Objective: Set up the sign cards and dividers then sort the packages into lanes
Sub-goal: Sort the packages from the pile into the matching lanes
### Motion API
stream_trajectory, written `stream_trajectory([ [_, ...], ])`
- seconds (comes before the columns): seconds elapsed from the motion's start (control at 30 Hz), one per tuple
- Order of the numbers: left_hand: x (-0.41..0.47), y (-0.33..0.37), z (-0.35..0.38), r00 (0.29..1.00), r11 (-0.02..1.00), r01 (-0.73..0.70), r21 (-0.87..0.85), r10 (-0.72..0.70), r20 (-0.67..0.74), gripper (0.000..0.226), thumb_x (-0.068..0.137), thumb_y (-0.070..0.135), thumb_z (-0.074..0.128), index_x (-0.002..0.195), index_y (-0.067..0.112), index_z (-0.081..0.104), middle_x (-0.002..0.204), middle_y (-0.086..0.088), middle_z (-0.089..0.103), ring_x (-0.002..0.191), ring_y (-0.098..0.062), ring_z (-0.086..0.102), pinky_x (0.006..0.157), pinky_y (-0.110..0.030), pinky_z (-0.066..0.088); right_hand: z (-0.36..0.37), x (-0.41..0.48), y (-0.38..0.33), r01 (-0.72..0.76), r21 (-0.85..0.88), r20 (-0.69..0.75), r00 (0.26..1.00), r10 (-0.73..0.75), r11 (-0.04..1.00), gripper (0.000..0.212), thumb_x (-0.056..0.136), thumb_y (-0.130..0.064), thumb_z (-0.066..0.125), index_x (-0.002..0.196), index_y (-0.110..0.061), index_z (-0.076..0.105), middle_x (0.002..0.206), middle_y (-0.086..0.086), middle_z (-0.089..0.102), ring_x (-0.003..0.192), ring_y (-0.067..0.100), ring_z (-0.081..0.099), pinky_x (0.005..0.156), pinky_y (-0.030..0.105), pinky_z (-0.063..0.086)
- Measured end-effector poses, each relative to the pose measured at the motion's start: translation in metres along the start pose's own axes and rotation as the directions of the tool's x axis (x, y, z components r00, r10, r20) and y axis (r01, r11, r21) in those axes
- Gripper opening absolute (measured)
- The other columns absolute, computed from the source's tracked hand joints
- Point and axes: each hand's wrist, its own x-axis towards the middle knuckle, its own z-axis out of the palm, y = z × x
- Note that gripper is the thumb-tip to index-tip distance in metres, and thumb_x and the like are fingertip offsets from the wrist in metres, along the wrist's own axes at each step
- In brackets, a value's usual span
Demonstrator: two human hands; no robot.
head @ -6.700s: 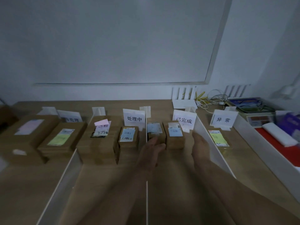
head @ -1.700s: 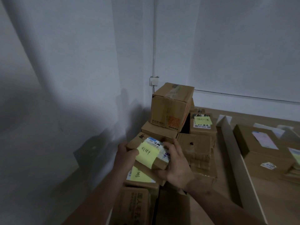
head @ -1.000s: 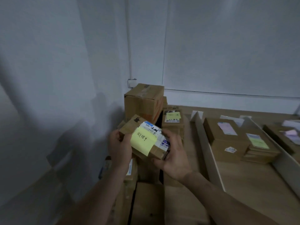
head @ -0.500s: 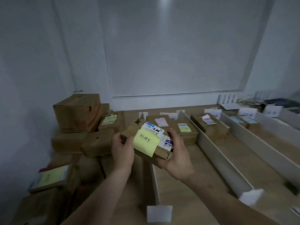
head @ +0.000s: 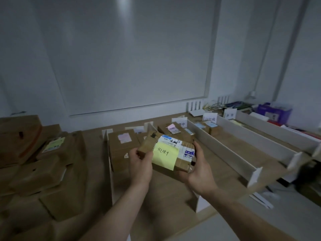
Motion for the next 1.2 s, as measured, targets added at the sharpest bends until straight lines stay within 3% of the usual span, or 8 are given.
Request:
stream_trajectory([
  [0.17, 0.024, -0.012, 0.053, 0.996, 1.000, 0.019, 0.008, -0.020, 0.082, 0.032, 0.089, 0.013, 0.067, 0.118, 0.021, 0.054, 0.111, 0.001, 0.066, 0.099, -0.014, 0.063, 0.070, -0.027, 0.047, -0.025, 0.026, 0.025, -0.046, -0.071, -0.061, 0.997, 0.041, 0.996, 0.126, 0.056, -0.047, 0.089, 0.157, -0.033, 0.016, 0.127, -0.028, 0.053, 0.120, 0.006, 0.057, 0.101, 0.039, 0.053],
  [0.33, 0.061, -0.025, 0.104, 0.981, 0.999, 0.045, -0.015, -0.042, 0.187, 0.032, 0.090, 0.011, 0.067, 0.118, 0.020, 0.054, 0.109, 0.003, 0.067, 0.097, -0.009, 0.062, 0.068, -0.024, 0.046, -0.044, 0.070, 0.044, -0.104, -0.114, -0.099, 0.991, 0.093, 0.988, 0.134, 0.050, -0.064, 0.078, 0.159, -0.029, 0.011, 0.141, -0.012, 0.057, 0.126, 0.013, 0.056, 0.106, 0.040, 0.049],
  [0.57, 0.115, -0.045, 0.167, 0.961, 0.997, 0.074, 0.007, -0.073, 0.265, 0.041, 0.088, 0.011, 0.069, 0.126, 0.020, 0.055, 0.115, 0.003, 0.066, 0.103, -0.013, 0.062, 0.075, -0.025, 0.048, -0.055, 0.124, 0.076, -0.176, -0.126, -0.169, 0.974, 0.153, 0.976, 0.120, 0.071, -0.034, 0.089, 0.160, -0.028, 0.008, 0.136, -0.015, 0.053, 0.122, 0.007, 0.050, 0.104, 0.037, 0.046],
  [0.73, 0.136, -0.065, 0.200, 0.951, 0.995, 0.097, 0.031, -0.102, 0.293, 0.044, 0.084, 0.012, 0.071, 0.124, 0.020, 0.057, 0.114, 0.001, 0.068, 0.102, -0.013, 0.065, 0.080, -0.029, 0.054, -0.063, 0.142, 0.094, -0.240, -0.169, -0.202, 0.958, 0.205, 0.956, 0.129, 0.060, -0.067, 0.077, 0.159, -0.039, 0.000, 0.146, -0.007, 0.053, 0.130, 0.020, 0.055, 0.106, 0.051, 0.050],
  [0.83, 0.146, -0.075, 0.217, 0.945, 0.992, 0.103, 0.068, -0.119, 0.306, 0.044, 0.080, 0.017, 0.073, 0.120, 0.024, 0.057, 0.113, 0.003, 0.069, 0.101, -0.014, 0.066, 0.087, -0.038, 0.056, -0.069, 0.157, 0.111, -0.247, -0.183, -0.198, 0.957, 0.211, 0.952, 0.124, 0.066, -0.057, 0.080, 0.160, -0.034, 0.002, 0.145, -0.007, 0.052, 0.130, 0.017, 0.053, 0.109, 0.044, 0.047],
  [0.97, 0.155, -0.081, 0.238, 0.938, 0.989, 0.131, 0.075, -0.148, 0.315, 0.044, 0.084, 0.012, 0.071, 0.124, 0.022, 0.055, 0.114, 0.003, 0.067, 0.099, -0.010, 0.064, 0.072, -0.024, 0.049, -0.078, 0.177, 0.135, -0.257, -0.193, -0.181, 0.958, 0.223, 0.947, 0.117, 0.076, -0.030, 0.086, 0.161, -0.029, 0.005, 0.140, -0.013, 0.049, 0.124, 0.007, 0.049, 0.107, 0.036, 0.045],
  [1.1, 0.161, -0.088, 0.263, 0.937, 0.982, 0.150, 0.116, -0.179, 0.301, 0.046, 0.086, 0.009, 0.068, 0.128, 0.020, 0.053, 0.117, 0.002, 0.065, 0.105, -0.015, 0.062, 0.074, -0.025, 0.047, -0.091, 0.201, 0.166, -0.236, -0.191, -0.135, 0.968, 0.213, 0.953, 0.116, 0.074, -0.026, 0.086, 0.160, -0.029, 0.008, 0.143, -0.008, 0.052, 0.129, 0.013, 0.052, 0.108, 0.042, 0.048],
  [1.2, 0.167, -0.091, 0.285, 0.941, 0.974, 0.158, 0.165, -0.199, 0.273, 0.040, 0.087, 0.008, 0.067, 0.120, 0.025, 0.051, 0.114, 0.004, 0.063, 0.105, -0.016, 0.060, 0.074, -0.026, 0.048, -0.102, 0.223, 0.189, -0.203, -0.179, -0.064, 0.979, 0.195, 0.963, 0.110, 0.075, -0.028, 0.086, 0.157, -0.030, 0.013, 0.130, -0.021, 0.051, 0.118, 0.004, 0.054, 0.101, 0.026, 0.050],
])
